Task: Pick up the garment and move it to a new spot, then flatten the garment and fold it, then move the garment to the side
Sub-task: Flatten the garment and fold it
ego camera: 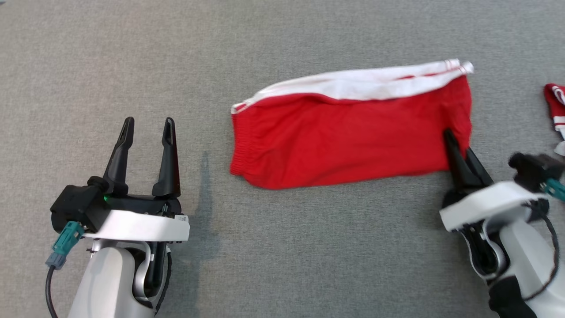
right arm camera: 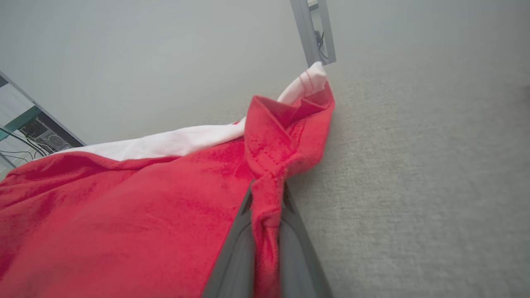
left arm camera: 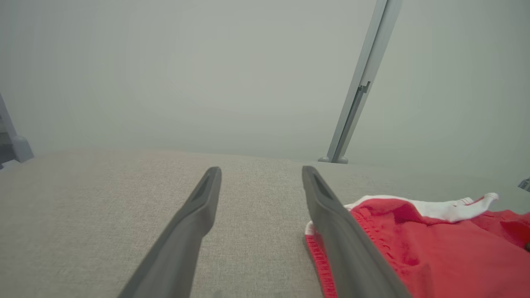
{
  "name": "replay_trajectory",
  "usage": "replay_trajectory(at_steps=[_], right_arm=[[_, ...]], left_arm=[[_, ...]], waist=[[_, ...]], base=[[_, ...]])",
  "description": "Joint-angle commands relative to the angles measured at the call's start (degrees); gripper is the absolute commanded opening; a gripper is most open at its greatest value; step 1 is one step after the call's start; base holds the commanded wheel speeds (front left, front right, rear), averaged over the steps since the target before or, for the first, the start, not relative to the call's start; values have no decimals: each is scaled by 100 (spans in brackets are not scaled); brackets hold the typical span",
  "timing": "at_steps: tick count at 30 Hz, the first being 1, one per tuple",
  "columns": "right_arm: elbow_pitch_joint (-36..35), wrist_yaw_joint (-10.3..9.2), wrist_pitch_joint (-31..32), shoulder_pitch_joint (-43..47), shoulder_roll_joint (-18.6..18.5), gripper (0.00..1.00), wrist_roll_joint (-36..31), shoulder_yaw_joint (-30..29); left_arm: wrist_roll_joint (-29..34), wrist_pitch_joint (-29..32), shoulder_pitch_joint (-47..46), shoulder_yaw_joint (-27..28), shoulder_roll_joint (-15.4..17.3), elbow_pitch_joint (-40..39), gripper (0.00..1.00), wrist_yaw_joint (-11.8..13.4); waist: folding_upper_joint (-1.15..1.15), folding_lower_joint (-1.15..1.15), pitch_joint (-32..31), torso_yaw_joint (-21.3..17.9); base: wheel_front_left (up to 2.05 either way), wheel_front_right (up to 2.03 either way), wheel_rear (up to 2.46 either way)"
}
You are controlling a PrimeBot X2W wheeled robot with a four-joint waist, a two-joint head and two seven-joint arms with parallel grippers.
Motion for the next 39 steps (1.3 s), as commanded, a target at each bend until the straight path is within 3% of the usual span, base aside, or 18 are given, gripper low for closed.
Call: replay_trajectory(at_steps=[1, 7, 13, 24, 30, 36, 38, 39], right_arm=[[7, -8, -7, 304, -92, 0, 41, -125], [-311, -7, 3, 836, -21, 0, -91, -855], [-633, -5, 29, 559, 179, 0, -356, -799], [-2084, -5, 701, 29, 727, 0, -794, 772], [-1675, -5, 1025, 17, 846, 0, -789, 1579], [-1163, -5, 960, 35, 865, 0, -822, 1855], [-1068, -5, 879, 17, 872, 56, -802, 1917], [-1045, -5, 837, 14, 874, 100, -779, 1963]], left_arm=[[40, -20, 49, 28, 49, -23, 100, -8], [33, -11, 131, 36, 86, -72, 100, 3], [-11, 45, 150, 5, 124, -93, 100, 13], [-106, 78, 162, -49, 124, -101, 100, 51], [-164, 46, 136, -133, 71, -64, 100, 71], [-211, 19, 111, -177, 43, -19, 100, 80], [-220, 12, 114, -172, 39, -8, 100, 93], [-214, 7, 117, -171, 39, -4, 100, 95]], waist=[[0, 0, -67, -73], [0, 0, -176, -232], [0, 0, -249, -254], [0, 0, -322, -133], [0, 0, -256, 63], [0, 0, -214, 136], [0, 0, -204, 120], [0, 0, -203, 108]], base=[[0, 0, 0], [0, 0, 0], [0, 0, 0], [0, 0, 0], [0, 0, 0], [0, 0, 0], [0, 0, 0], [0, 0, 0]])
